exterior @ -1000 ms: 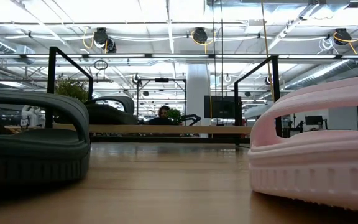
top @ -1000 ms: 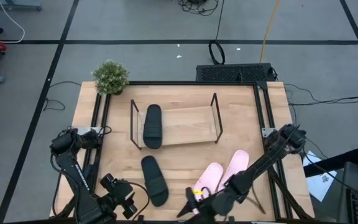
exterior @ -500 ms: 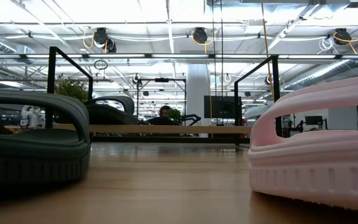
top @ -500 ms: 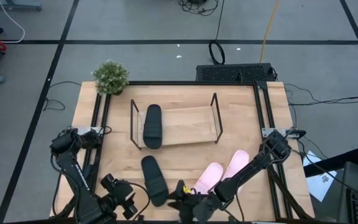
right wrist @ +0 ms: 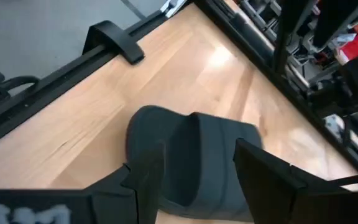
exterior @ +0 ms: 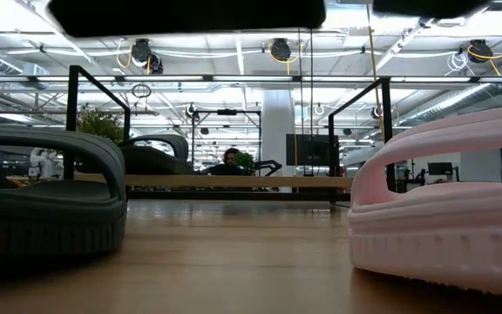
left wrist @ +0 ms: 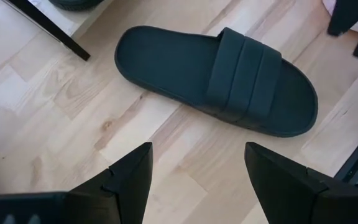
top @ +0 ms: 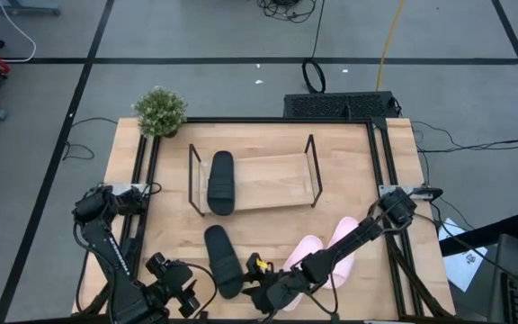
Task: Pick and place slides into the shelf
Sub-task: Put the black pair of slide on the shelf
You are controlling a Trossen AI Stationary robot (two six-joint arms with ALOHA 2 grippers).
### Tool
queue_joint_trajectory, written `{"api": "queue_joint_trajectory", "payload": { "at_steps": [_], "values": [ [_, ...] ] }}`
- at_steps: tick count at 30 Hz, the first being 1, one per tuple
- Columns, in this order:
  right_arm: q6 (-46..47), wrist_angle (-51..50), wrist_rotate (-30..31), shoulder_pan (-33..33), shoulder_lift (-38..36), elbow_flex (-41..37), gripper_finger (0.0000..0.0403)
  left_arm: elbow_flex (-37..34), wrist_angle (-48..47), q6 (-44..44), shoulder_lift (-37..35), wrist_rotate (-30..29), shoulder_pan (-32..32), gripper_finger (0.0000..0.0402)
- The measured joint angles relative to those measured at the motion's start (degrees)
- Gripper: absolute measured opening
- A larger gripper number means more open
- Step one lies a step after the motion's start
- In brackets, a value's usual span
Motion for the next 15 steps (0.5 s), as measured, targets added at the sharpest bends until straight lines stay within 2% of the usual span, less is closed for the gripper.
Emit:
{"api": "queue_joint_trajectory", "payload": {
  "at_steps": [6, 12, 15],
  "values": [
    [1.13, 0.12, 0.02, -0.16, 2.89, -0.03, 0.0183, 0.0, 0.0, 0.0, 0.0, -0.06, 0.02, 0.025],
    [1.01, 2.66, -0.03, -0.83, 2.64, -0.04, 0.0183, 0.0, 0.0, -0.11, 0.0, -0.27, 0.18, 0.025],
    [1.14, 3.25, -2.42, -1.78, 2.69, -0.04, 0.0183, 0.0, 0.04, -0.06, 0.0, -0.35, 0.39, 0.025]
  ]
}}
